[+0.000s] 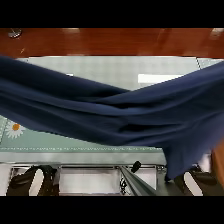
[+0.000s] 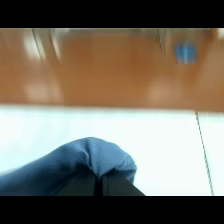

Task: Fold the shirts.

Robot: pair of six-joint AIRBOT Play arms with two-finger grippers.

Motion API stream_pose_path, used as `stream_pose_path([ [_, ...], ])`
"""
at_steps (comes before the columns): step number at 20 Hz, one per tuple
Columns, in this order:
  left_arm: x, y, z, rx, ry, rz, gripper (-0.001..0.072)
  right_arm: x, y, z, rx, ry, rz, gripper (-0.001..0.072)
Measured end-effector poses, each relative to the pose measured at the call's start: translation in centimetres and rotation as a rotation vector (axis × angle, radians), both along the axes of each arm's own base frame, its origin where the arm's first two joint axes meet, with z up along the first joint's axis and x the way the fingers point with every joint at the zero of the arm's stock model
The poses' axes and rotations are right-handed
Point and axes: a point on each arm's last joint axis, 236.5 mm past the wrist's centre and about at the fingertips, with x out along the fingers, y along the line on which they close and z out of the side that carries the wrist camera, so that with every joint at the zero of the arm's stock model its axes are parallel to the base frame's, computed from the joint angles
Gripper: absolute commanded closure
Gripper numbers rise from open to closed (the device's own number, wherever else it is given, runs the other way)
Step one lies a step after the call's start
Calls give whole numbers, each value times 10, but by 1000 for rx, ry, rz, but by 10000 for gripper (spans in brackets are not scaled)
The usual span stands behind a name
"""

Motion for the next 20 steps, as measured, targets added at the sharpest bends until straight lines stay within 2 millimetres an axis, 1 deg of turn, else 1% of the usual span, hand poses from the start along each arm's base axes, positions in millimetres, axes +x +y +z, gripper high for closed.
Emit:
stream_pose_path([
  [3,8,10,-63,-35,205,24,674,8,-7,-58,-18,263,6,693],
  [4,12,13,-86,-51,274,29,674,13,-7,-78,-14,346,16,693],
  [5,15,15,-114,-72,353,32,674,17,-8,-100,-9,431,25,693],
  [6,18,17,-139,-93,417,35,673,23,-8,-124,-2,519,37,692],
  [8,21,20,-195,-140,553,48,673,29,-7,-173,12,694,68,692],
  [9,20,19,-218,-158,605,50,673,32,-6,-199,22,774,82,693],
  [10,19,19,-240,-177,653,53,673,34,-7,-219,28,834,90,692],
  [12,19,19,-265,-202,697,62,673,41,-6,-255,44,932,106,692],
  [13,19,18,-271,-211,706,62,673,43,-6,-267,50,963,114,693],
  [14,20,17,-273,-215,703,57,673,44,-4,-275,56,983,125,693],
  [15,22,15,-273,-216,695,50,673,47,-3,-279,60,982,129,693],
  [16,23,13,-270,-219,683,38,673,49,-3,-278,59,970,132,693],
  [17,25,10,-262,-224,662,26,674,52,-3,-274,57,947,132,693],
  [18,28,7,-250,-231,630,14,674,54,-2,-263,54,905,132,693],
  [19,30,3,-236,-241,599,-1,674,54,0,-249,54,861,132,693],
  [20,31,-2,-215,-250,552,-14,674,54,3,-230,58,801,131,693],
])
